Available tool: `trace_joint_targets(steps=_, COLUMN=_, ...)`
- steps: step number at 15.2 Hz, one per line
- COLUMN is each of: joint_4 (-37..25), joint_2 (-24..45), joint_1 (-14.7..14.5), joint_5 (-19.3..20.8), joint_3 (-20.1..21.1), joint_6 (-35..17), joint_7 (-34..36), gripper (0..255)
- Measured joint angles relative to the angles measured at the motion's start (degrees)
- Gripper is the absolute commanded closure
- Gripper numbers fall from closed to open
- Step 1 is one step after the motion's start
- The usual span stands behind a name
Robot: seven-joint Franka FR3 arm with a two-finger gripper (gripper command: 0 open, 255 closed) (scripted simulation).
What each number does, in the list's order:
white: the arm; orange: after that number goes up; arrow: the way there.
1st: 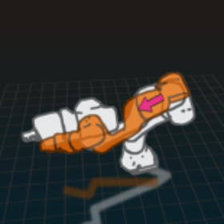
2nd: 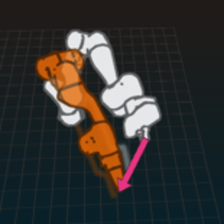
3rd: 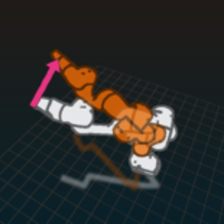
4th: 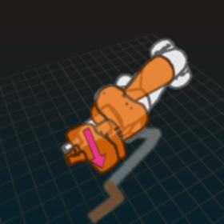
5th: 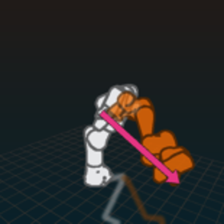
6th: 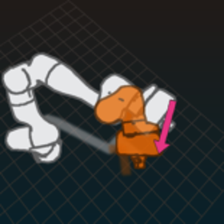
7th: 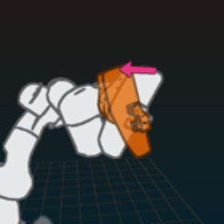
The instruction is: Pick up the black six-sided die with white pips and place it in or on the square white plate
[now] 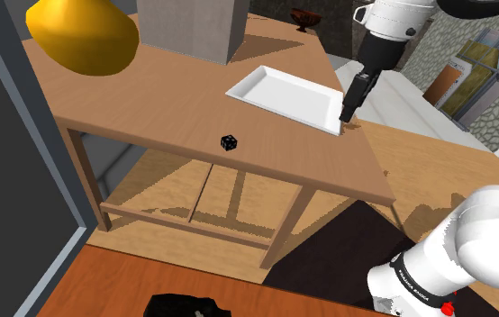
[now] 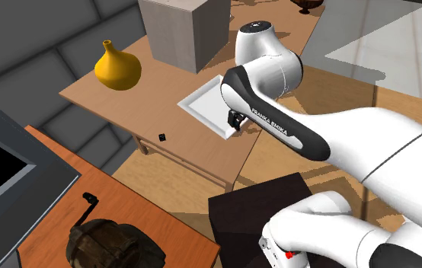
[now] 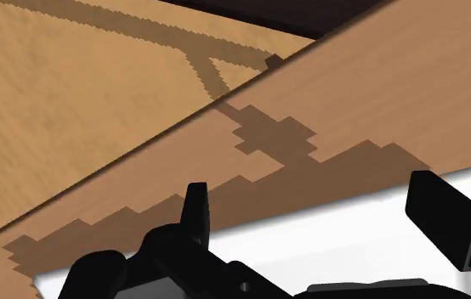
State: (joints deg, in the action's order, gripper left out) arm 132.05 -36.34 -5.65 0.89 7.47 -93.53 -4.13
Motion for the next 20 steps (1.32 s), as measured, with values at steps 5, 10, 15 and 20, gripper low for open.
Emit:
trace_joint_targets(steps=5, joint_4=-4.89, joint_2=6.4, joint_1=-2.94, joint_5=-2.28, joint_3=3.55, joint_6=-1.99, joint_7=0.19, gripper=0)
trace_joint_targets(steps=10, joint_4=-11.51, joint_2=12.96, joint_1=-5.53, joint_5=-3.7, joint_3=7.12, joint_6=-2.49, joint_7=0.4, gripper=0)
trace_joint_targets(steps=15, joint_4=-18.56, joint_2=19.77, joint_1=-8.08, joint_5=-4.31, joint_3=11.11, joint_6=-2.92, joint_7=1.23, gripper=0)
trace_joint_targets(steps=20, joint_4=-26.82, joint_2=27.11, joint_1=-10.45, joint_5=-3.6, joint_3=14.83, joint_6=-2.51, joint_7=1.91, gripper=0)
